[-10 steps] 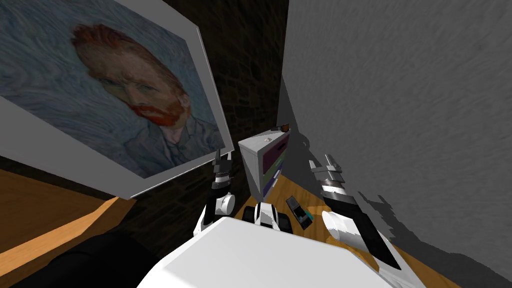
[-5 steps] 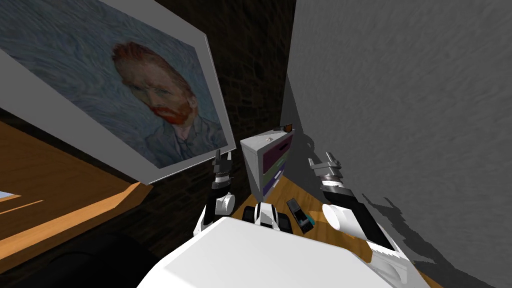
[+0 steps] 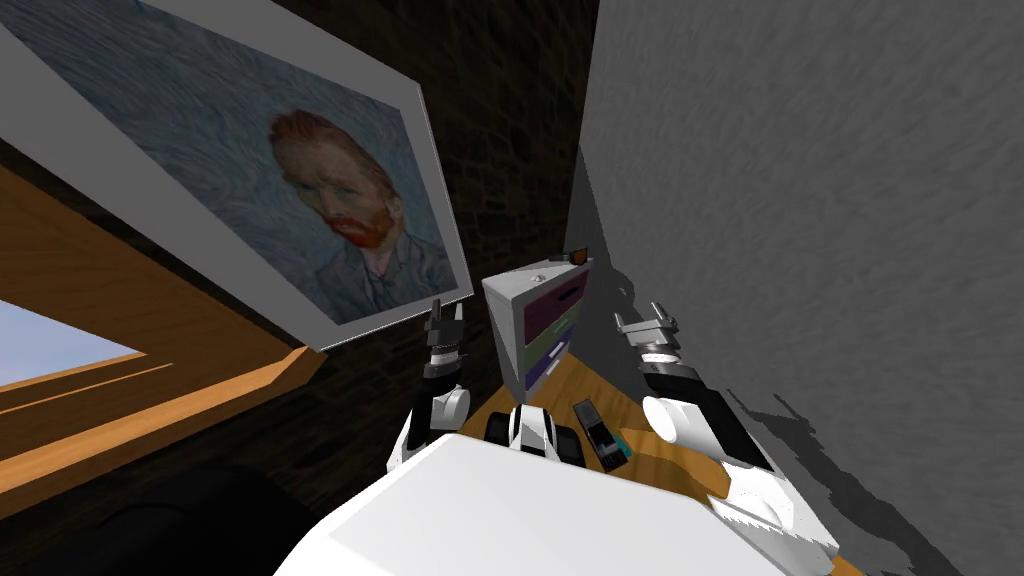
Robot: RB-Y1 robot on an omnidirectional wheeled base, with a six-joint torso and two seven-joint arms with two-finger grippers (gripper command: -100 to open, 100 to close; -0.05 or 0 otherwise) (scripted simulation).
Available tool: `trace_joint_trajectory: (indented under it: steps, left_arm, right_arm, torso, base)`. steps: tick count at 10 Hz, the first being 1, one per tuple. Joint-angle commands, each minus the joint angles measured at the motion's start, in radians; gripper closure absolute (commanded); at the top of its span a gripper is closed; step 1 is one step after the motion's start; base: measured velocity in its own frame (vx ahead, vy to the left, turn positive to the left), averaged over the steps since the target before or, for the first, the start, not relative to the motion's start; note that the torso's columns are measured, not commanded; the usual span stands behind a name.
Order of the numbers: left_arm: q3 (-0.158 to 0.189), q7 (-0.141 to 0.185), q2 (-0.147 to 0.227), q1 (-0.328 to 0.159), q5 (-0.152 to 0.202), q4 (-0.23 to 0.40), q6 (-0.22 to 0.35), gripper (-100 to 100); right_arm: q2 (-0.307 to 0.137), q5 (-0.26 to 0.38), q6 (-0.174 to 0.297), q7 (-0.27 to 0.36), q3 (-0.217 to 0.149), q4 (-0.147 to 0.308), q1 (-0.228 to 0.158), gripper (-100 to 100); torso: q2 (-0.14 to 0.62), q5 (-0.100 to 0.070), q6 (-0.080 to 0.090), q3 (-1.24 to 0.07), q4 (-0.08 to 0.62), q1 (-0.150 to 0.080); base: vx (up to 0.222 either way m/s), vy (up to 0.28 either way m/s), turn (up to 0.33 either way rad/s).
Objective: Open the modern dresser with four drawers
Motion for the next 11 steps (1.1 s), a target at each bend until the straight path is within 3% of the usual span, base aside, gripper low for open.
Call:
trace_joint_trajectory:
  steps: [1,4,5,6,7,8,9,10,11]
  left_arm:
    - [0.0,0.0,0.0,0.0,0.0,0.0,0.0,0]
    - [0.0,0.0,0.0,0.0,0.0,0.0,0.0,0]
    - [0.0,0.0,0.0,0.0,0.0,0.0,0.0,0]
    - [0.0,0.0,0.0,0.0,0.0,0.0,0.0,0]
    - [0.0,0.0,0.0,0.0,0.0,0.0,0.0,0]
    - [0.0,0.0,0.0,0.0,0.0,0.0,0.0,0]
    - [0.0,0.0,0.0,0.0,0.0,0.0,0.0,0]
    - [0.0,0.0,0.0,0.0,0.0,0.0,0.0,0]
    - [0.0,0.0,0.0,0.0,0.0,0.0,0.0,0]
  right_arm:
    - [-0.004,-0.03,0.037,-0.054,-0.016,0.017,-0.032,-100]
    - [-0.011,-0.084,0.1,-0.14,-0.046,0.058,-0.095,-100]
    - [-0.011,-0.084,0.1,-0.148,-0.046,0.058,-0.095,-100]
    - [-0.014,-0.112,0.133,-0.189,-0.062,0.081,-0.128,-100]
    - [-0.014,-0.112,0.133,-0.196,-0.062,0.081,-0.128,-100]
    - [-0.017,-0.14,0.166,-0.238,-0.077,0.104,-0.161,-100]
    - [-0.017,-0.14,0.166,-0.244,-0.077,0.104,-0.161,-100]
    - [-0.019,-0.168,0.199,-0.284,-0.093,0.129,-0.194,-100]
    - [-0.019,-0.168,0.199,-0.293,-0.093,0.129,-0.194,-100]
  torso:
    - [0.0,0.0,-0.001,0.0,0.0,-0.001]
    - [-0.001,0.0,0.0,-0.001,0.0,-0.001]
    - [0.0,0.0,-0.001,0.0,0.0,0.0]
    - [0.0,0.0,0.0,0.0,0.0,0.0]
    - [-0.001,0.0,-0.001,0.0,0.0,-0.001]
    - [-0.001,0.0,0.0,0.0,0.0,-0.001]
    - [0.0,0.0,-0.001,0.0,0.0,0.0]
    - [0.0,0.0,0.0,0.0,0.0,0.0]
    - [0.0,0.0,-0.001,0.0,0.0,-0.001]
  base:
    - [-0.015,-0.055,0.081]
    - [-0.019,-0.063,0.128]
    - [-0.024,-0.056,0.1]
    - [-0.019,-0.077,0.201]
    - [-0.022,-0.067,0.09]
    - [-0.031,-0.061,0.177]
    - [-0.027,-0.056,0.08]
    - [-0.034,-0.064,0.144]
    - [-0.03,-0.059,0.1]
